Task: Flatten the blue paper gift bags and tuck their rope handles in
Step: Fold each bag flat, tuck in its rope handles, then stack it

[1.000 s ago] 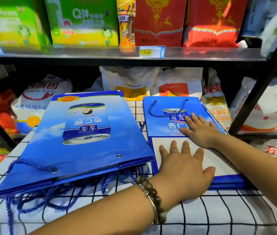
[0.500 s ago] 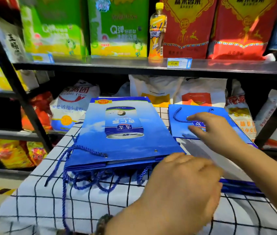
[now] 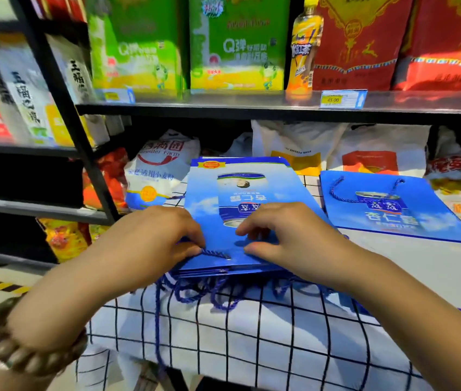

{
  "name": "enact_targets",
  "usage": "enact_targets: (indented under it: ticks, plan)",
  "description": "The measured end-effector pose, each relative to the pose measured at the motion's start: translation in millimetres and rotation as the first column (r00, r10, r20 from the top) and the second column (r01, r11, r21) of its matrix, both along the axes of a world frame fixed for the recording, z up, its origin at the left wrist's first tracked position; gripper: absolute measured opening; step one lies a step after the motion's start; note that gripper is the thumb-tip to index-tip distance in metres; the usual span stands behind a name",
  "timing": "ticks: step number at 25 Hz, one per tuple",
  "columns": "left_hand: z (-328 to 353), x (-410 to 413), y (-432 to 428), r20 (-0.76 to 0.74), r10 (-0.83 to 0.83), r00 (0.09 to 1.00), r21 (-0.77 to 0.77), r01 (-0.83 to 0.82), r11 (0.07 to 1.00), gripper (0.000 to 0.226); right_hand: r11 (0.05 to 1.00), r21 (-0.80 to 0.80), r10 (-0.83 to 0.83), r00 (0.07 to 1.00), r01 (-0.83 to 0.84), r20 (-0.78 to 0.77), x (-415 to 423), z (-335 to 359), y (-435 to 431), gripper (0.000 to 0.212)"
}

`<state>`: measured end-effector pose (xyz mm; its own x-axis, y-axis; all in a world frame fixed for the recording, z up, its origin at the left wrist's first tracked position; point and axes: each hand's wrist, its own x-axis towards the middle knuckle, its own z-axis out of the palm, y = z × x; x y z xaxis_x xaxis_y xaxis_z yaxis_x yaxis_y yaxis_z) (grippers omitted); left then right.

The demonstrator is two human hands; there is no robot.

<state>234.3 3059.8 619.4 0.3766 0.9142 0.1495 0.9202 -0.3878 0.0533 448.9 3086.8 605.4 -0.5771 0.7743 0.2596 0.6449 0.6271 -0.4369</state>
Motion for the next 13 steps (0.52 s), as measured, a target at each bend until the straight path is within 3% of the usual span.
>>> enact_targets:
  ticks: [3,4,5,6,8,10,13]
  plan:
    - [4.3,10.0,2.3,-0.073,0.009,0.997,0.021,-0.007,1.000,0.009,0.999,-0.036,-0.039,0.999,0.038,-0.037,-5.3,-7.8,0.7,0.019]
    - [7.4,14.2,4.1,0.005,0.019,1.000,-0.048,-0.019,0.999,0.012,0.998,-0.036,-0.053,0.997,0.051,-0.049,-6.6,-9.5,0.5,0.018]
    - [11.5,20.0,6.0,0.177,0.032,0.984,-0.170,-0.001,0.985,0.012,0.997,-0.038,-0.067,0.996,0.065,-0.061,-7.9,-10.1,-0.8,0.016]
    - [15.7,26.3,8.4,0.423,0.081,0.902,-0.307,0.058,0.950,0.014,0.996,-0.038,-0.081,0.994,0.078,-0.077,-8.1,-10.6,-1.2,0.014]
    - [24.3,37.7,13.8,0.781,0.271,0.563,-0.457,0.218,0.862,0.024,0.994,-0.030,-0.109,0.985,0.106,-0.132,-6.6,-10.4,-2.1,0.003]
    - [29.3,46.9,17.9,0.853,0.439,0.282,-0.515,0.321,0.795,0.026,0.986,-0.102,-0.156,0.940,0.131,-0.303,-5.6,-10.7,-4.8,0.021]
    - [29.7,58.1,20.7,0.826,0.564,0.019,-0.510,0.452,0.732,0.026,0.933,-0.361,-0.239,0.751,0.001,-0.616,-2.8,-3.4,-12.9,0.041]
